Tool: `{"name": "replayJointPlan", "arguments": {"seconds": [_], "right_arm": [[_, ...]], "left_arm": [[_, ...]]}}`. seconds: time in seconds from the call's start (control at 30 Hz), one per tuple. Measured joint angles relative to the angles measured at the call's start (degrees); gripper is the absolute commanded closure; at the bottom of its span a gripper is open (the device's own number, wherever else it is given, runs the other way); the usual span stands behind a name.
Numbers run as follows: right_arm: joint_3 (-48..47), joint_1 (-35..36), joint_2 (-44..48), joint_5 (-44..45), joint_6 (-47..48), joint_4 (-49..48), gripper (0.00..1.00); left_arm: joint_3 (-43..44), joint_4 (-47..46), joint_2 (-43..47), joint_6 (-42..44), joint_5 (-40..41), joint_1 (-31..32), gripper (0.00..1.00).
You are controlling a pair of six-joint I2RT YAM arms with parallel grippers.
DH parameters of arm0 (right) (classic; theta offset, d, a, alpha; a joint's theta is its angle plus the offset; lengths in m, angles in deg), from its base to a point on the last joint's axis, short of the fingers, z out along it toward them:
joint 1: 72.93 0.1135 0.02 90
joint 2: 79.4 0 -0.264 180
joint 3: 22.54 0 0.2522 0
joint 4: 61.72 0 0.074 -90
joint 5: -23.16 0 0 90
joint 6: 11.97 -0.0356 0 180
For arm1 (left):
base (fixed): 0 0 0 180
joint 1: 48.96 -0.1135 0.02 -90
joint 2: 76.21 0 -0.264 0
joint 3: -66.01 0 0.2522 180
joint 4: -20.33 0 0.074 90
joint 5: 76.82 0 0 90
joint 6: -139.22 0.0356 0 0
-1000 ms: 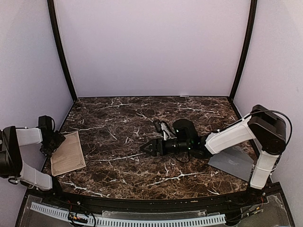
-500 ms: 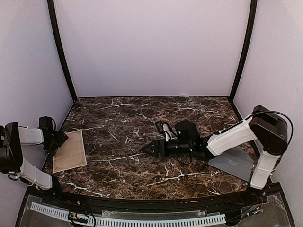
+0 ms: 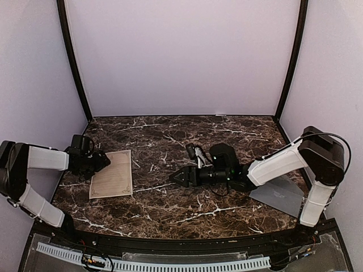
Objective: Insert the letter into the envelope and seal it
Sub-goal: Pick up the letter from the center of the board.
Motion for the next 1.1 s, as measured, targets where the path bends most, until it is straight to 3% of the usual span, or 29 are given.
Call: {"name": "replayJointPlan", "arguments": {"seconds": [0.27,0.4,0.7,1.1], "right_arm": [[-0.8,0.0,-1.6,0.3,-2.7,-0.8,0.22],[-2.0,0.0,-2.5,0.9,-4.1,-0.3,0.22],[-11.1,-0.3,-7.4,3.1,-5.7,7.7,0.22],[-23.3,-2.5,-15.1,4.8,-6.5,20.6,0.27]], "left_arm": [[3.3,-1.4,-3.1,-7.0,-2.8,17.6,0.04],[5.2,3.5,-2.4,-8.9,-4.3,21.4,0.02],[9.2,11.0,4.1,-2.2,-1.9,17.0,0.01],[5.6,9.2,-1.6,-0.1,-11.3,14.7,0.08]]}}
